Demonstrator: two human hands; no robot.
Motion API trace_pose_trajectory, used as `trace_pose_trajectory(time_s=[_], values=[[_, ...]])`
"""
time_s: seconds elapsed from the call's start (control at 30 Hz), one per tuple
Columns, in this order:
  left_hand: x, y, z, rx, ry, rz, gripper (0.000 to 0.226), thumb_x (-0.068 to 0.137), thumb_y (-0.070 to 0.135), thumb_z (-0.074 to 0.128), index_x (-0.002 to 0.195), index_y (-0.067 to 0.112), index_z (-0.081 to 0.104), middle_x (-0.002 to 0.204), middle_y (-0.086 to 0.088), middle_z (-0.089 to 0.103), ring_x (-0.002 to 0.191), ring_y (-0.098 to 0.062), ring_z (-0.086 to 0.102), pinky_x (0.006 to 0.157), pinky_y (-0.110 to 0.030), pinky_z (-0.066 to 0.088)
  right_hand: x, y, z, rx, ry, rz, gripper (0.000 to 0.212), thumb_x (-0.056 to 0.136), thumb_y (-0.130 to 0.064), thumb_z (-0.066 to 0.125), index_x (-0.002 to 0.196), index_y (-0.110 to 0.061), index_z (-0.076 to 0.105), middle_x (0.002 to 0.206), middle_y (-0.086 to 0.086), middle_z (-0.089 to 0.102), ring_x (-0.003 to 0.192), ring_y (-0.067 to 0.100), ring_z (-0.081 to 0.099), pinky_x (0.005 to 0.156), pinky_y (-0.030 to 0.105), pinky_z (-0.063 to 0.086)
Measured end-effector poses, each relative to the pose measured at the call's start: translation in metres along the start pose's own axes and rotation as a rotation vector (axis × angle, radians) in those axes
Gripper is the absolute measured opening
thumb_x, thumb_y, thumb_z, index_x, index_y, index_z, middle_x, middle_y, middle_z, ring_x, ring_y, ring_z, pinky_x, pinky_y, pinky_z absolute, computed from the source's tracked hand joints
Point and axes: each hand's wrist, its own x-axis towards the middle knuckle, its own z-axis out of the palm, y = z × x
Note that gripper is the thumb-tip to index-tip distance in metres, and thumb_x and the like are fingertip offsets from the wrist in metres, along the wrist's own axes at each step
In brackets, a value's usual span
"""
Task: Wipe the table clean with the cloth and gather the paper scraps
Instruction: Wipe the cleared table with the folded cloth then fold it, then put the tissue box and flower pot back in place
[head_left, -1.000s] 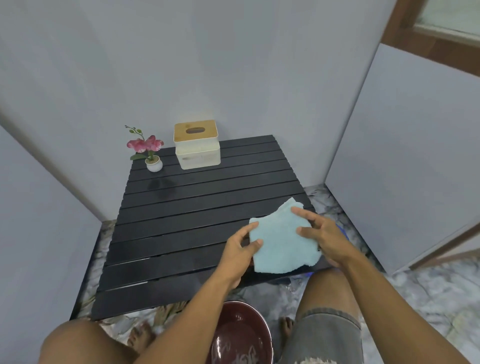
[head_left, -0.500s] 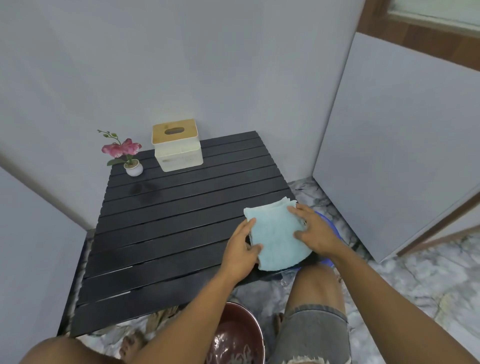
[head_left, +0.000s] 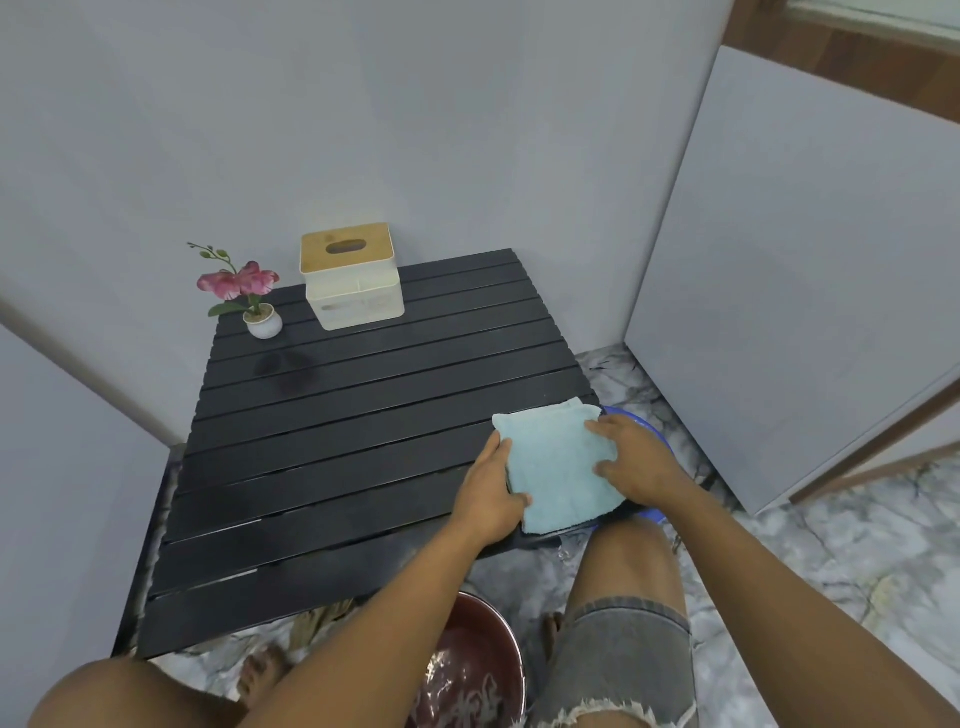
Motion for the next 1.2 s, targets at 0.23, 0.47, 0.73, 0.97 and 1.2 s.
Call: trace_pose_trajectory(time_s=[0.23, 0.47, 0.73, 0.97, 1.2], values=[[0.002, -0.002, -0.003, 0.042, -0.025, 0.006, 0.076, 0.075, 0.013, 0.074, 0.140, 0.015, 0.035, 0.151, 0.012, 0.025, 0.129, -0.016, 0.039, 0.096, -0.022, 0.032, 0.000, 0.005, 0.000, 0.065, -0.014, -0.015, 0.062, 0.084, -0.011, 0.066, 0.141, -0.018, 0.042, 0.149, 0.001, 0.036, 0.133, 0.019, 0.038, 0.105, 0.026, 0.031], [0.010, -0.007, -0.005, 0.156, -0.114, -0.030, 0.080, 0.076, 0.027, 0.075, 0.142, 0.012, 0.033, 0.156, 0.007, 0.017, 0.131, -0.019, 0.038, 0.103, -0.034, 0.039, 0.001, 0.003, 0.003, 0.031, -0.009, 0.003, 0.062, 0.084, -0.014, 0.064, 0.141, -0.019, 0.041, 0.149, 0.002, 0.036, 0.133, 0.020, 0.038, 0.105, 0.029, 0.033], [0.022, -0.018, -0.076, 0.085, 0.029, -0.158, 0.076, 0.085, 0.044, 0.061, 0.148, 0.030, 0.022, 0.149, 0.001, 0.039, 0.115, -0.034, 0.057, 0.096, -0.044, 0.048, 0.020, -0.052, -0.015, -0.202, 0.237, -0.115, 0.054, 0.087, -0.030, 0.060, 0.138, -0.025, 0.045, 0.152, 0.005, 0.031, 0.137, 0.029, 0.022, 0.110, 0.044, 0.026], [0.043, -0.030, -0.201, 0.104, 0.331, -0.196, 0.072, 0.089, 0.040, 0.060, 0.149, 0.024, 0.024, 0.145, -0.001, 0.045, 0.130, -0.026, 0.043, 0.105, -0.040, 0.036, 0.075, -0.147, -0.016, -0.094, 0.240, -0.315, 0.061, 0.087, -0.027, 0.059, 0.143, -0.022, 0.036, 0.151, 0.005, 0.031, 0.139, 0.026, 0.022, 0.110, 0.042, 0.030], [0.076, -0.061, -0.270, 0.162, 0.449, -0.175, 0.072, 0.087, 0.035, 0.064, 0.146, 0.028, 0.023, 0.144, -0.002, 0.045, 0.121, -0.026, 0.053, 0.096, -0.042, 0.043, 0.144, -0.236, 0.005, -0.021, 0.121, -0.374, 0.079, 0.085, -0.030, 0.063, 0.149, -0.024, 0.016, 0.156, 0.002, 0.021, 0.141, 0.023, 0.022, 0.108, 0.041, 0.032]])
